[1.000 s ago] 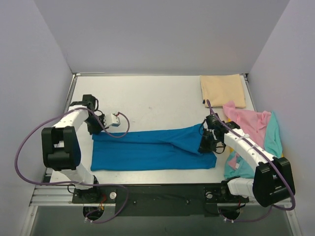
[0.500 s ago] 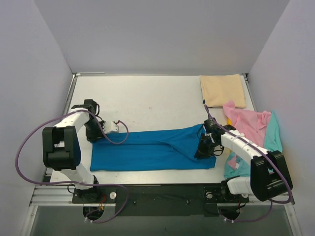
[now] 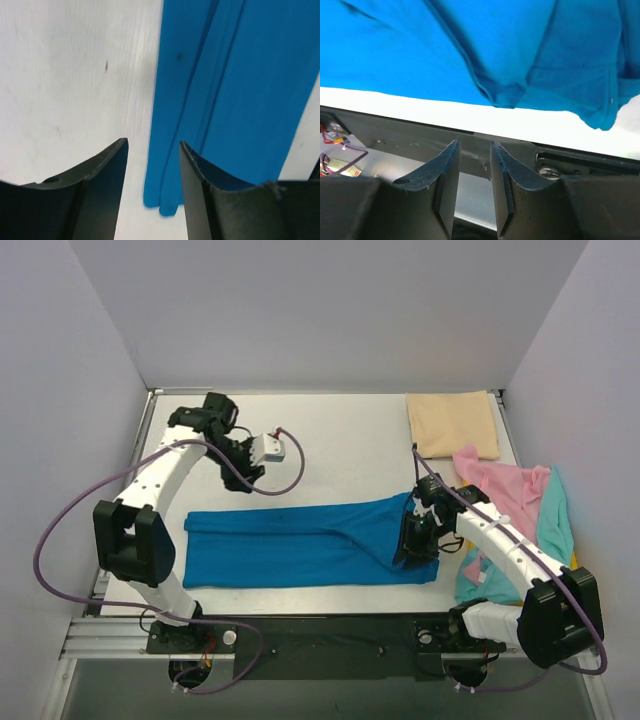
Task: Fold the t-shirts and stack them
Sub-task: Fold the other side of the tshirt into a rectangle
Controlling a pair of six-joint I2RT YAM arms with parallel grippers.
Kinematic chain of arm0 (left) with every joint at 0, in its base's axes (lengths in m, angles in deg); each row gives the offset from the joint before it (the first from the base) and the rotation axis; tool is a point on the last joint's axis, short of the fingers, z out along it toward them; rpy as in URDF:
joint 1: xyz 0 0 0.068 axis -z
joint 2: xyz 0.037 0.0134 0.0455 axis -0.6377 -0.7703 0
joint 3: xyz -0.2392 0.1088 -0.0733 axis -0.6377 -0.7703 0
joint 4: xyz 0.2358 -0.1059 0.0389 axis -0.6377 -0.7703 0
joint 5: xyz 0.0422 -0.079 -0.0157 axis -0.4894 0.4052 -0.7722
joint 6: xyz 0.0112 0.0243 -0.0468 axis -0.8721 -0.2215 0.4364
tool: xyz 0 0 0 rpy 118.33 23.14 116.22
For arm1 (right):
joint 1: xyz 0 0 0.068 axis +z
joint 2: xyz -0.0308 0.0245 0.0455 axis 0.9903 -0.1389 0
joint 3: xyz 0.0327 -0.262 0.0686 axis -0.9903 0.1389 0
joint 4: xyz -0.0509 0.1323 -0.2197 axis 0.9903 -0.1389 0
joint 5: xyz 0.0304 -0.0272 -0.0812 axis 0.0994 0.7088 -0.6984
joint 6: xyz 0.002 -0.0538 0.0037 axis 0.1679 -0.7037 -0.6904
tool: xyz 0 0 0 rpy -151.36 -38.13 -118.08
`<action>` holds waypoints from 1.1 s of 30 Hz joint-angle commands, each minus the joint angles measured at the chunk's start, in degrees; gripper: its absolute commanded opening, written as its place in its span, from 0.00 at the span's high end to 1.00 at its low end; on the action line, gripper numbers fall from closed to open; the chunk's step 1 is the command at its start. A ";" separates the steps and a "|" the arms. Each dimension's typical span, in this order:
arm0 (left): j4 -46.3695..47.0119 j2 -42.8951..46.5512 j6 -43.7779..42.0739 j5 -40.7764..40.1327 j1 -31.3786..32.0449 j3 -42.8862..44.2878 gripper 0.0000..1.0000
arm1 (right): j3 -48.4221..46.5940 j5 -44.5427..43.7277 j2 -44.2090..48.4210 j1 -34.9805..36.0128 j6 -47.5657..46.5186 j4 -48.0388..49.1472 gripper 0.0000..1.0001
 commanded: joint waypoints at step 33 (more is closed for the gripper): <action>28.92 -17.85 35.54 20.08 33.77 -0.34 0.39 | 14.66 -0.05 -1.83 11.55 6.53 39.55 0.93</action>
